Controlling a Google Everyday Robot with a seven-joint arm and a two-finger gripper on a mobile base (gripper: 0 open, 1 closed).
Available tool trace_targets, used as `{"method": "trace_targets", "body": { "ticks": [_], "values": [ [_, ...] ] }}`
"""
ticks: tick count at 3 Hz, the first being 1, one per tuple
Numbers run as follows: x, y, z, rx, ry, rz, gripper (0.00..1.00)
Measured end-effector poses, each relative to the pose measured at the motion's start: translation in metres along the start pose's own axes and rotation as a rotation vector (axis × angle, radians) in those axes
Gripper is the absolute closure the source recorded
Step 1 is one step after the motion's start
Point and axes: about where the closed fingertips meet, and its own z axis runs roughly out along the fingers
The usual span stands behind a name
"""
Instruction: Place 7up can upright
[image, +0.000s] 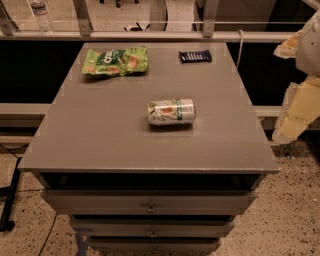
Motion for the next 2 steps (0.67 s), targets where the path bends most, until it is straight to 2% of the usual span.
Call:
{"method": "trace_targets", "body": {
  "ticks": [1, 2],
  "values": [
    [0.000, 0.000, 0.000, 0.000, 0.000, 0.000, 0.00],
    [-0.023, 0.001, 0.012, -0.027, -0.006, -0.039, 0.00]
  ]
}}
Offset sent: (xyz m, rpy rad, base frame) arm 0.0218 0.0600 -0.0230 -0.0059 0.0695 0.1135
